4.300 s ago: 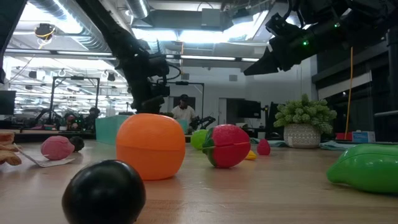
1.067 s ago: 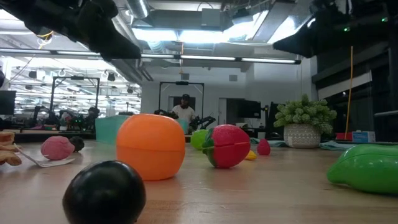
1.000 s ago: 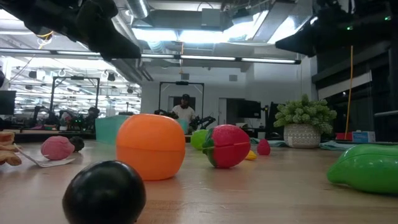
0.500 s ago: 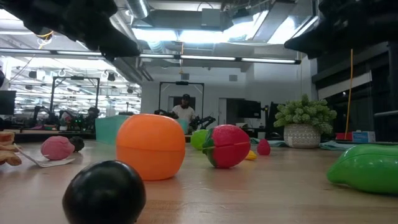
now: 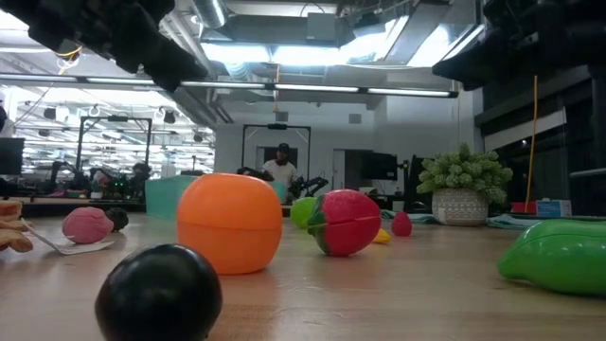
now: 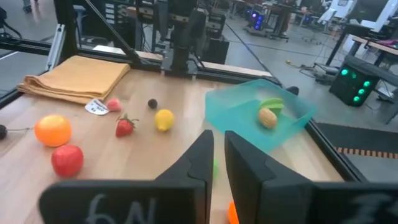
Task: Pick and placing Produce into tupperware
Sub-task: Put the yellow lemon into the blue bin
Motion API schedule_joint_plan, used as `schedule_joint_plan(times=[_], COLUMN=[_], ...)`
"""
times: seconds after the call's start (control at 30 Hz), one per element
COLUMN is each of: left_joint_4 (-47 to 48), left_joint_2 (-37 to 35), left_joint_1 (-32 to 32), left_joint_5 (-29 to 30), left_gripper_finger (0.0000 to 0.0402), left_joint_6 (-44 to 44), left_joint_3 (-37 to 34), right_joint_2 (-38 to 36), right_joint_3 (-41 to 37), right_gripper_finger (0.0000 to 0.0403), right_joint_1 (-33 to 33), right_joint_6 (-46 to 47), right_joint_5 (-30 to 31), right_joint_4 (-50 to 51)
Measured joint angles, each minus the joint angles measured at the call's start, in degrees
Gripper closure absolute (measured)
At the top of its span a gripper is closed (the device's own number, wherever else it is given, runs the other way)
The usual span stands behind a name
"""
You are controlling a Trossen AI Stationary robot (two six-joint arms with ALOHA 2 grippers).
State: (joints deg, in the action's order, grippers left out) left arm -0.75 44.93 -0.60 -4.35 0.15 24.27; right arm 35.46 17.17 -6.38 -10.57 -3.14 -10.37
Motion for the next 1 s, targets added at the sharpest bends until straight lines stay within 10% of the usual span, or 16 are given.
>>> schedule_joint_plan(times=[0.5,1.0], left_joint_4=[16.52,24.69], left_joint_2=[20.85,37.88], left_joint_1=[5.96,2.09], left_joint_5=[12.94,13.04], left_gripper_finger=[0.0237,0.0197], left_joint_6=[-2.61,1.89], left_joint_3=[18.94,32.90], right_joint_2=[5.15,8.01], right_joint_3=[0.02,0.02], right_gripper_finger=[0.0360,0.0360], right_joint_1=[0.81,0.81], right_joint_6=[0.01,-0.32], right_joint_5=[0.04,0.07], right_joint_4=[-6.24,-6.03])
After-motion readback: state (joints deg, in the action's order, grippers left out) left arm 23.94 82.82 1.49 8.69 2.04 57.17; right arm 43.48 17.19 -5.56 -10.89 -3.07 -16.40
